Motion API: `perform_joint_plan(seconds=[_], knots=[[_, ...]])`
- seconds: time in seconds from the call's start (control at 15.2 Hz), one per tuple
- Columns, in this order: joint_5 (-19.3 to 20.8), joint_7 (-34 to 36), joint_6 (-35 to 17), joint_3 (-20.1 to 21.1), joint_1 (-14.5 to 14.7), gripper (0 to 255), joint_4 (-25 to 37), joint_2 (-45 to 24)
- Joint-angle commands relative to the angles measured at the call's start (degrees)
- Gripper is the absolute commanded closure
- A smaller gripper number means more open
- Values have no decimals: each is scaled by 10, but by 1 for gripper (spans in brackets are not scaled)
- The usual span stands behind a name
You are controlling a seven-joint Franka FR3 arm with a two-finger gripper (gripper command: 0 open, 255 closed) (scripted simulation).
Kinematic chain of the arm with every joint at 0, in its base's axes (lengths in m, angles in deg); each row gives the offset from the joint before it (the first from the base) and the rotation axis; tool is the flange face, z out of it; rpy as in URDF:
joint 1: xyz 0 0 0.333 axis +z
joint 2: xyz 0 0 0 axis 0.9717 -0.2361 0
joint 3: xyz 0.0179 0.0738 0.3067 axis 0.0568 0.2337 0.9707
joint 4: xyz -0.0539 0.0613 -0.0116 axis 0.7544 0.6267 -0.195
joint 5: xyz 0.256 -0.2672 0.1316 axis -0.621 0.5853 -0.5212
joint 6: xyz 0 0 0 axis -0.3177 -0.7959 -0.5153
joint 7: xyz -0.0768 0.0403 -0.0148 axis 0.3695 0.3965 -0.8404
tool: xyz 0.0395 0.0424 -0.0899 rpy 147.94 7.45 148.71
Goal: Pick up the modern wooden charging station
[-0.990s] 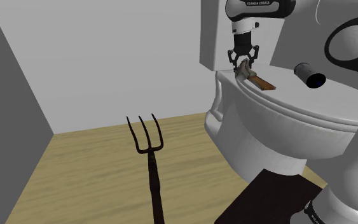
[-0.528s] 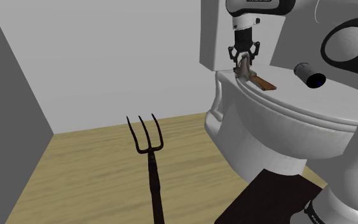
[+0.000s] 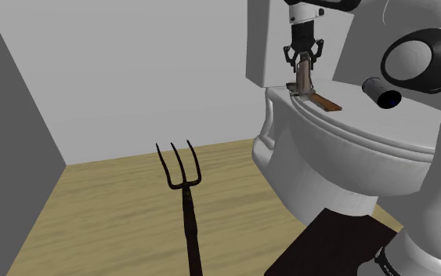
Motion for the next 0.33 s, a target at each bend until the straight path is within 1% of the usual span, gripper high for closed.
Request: perform_joint_plan(seconds=[0.0, 0.13, 0.26], knots=[[1, -5, 25, 0, 1, 255, 43, -17], [3, -11, 54, -2, 2, 255, 93, -38], [4, -11, 56, -2, 2, 255, 97, -40]])
